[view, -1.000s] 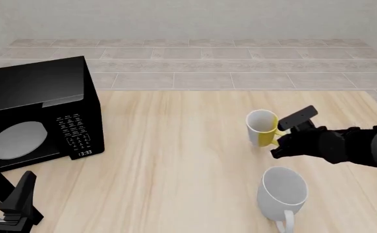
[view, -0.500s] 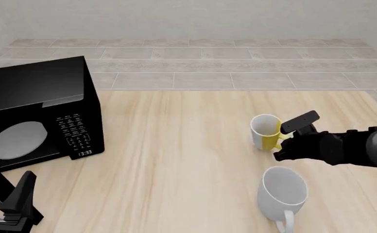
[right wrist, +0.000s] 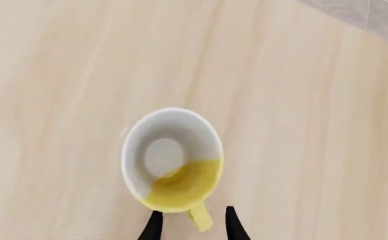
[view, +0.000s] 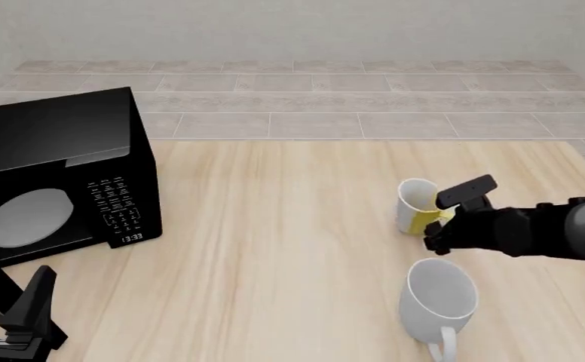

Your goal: Put the yellow and white mug to the front of the white mug.

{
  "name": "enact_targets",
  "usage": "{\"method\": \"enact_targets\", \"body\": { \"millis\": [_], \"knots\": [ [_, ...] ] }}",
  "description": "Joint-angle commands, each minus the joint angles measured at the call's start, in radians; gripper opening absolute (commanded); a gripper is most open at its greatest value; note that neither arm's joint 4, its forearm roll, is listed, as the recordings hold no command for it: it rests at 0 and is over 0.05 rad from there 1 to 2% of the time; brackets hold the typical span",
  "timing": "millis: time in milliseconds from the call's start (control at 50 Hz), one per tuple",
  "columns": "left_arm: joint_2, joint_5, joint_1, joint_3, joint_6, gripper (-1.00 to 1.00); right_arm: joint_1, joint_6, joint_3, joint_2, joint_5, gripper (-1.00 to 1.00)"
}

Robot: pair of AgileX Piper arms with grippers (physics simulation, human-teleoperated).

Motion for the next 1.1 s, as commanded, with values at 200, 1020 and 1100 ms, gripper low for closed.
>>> {"method": "enact_targets", "body": {
  "millis": [200, 1020, 1100],
  "knots": [
    [0.000, 0.000, 0.000, 0.000, 0.000, 1.00, 0.012, 0.009, -0.002, -0.039, 0.032, 1.00],
    [0.000, 0.000, 0.000, 0.000, 0.000, 1.00, 0.083, 0.041, 0.119, -0.720, 0.171, 1.00],
    [0.000, 0.000, 0.000, 0.000, 0.000, 1.00, 0.103, 0.062, 0.156, -0.809, 0.184, 1.00]
  ]
}}
